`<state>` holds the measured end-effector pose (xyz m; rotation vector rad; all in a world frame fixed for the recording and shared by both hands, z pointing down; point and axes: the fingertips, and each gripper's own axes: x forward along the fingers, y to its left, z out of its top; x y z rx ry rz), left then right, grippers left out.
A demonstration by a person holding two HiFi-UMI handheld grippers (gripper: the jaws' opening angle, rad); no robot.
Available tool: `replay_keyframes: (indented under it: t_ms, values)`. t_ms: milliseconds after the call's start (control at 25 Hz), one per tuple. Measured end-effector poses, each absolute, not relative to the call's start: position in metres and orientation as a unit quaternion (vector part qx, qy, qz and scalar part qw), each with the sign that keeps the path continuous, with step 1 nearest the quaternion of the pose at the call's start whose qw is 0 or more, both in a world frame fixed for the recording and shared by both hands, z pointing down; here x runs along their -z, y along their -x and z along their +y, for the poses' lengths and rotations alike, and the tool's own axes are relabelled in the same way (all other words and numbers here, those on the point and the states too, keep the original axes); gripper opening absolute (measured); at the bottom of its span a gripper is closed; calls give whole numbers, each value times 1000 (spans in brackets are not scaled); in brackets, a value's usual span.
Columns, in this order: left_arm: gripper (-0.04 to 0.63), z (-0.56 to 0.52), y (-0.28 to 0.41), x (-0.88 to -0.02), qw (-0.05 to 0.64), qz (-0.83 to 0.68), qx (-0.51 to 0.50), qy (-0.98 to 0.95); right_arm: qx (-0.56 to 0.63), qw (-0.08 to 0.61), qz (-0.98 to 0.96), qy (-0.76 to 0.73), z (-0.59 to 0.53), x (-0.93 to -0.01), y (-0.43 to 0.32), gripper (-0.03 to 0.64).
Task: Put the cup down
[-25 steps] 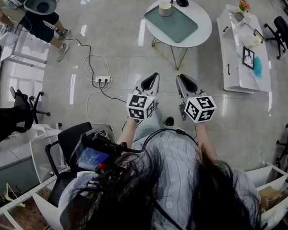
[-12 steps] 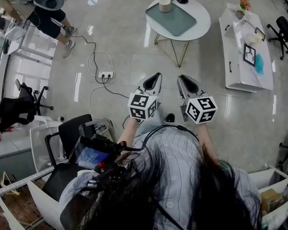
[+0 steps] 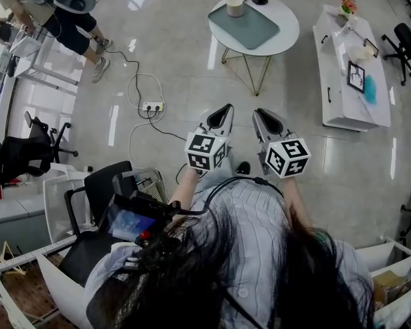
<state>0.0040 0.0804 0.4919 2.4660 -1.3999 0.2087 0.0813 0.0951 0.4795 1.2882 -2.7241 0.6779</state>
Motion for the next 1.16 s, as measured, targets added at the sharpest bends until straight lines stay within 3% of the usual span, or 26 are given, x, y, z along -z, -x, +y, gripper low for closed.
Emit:
replay_keyframes:
  t_ms: [1160]
  values:
    - [17,84,-11,-492,145,-484,-75,-860,-213,32,-886,-410,99,-476,-81,55]
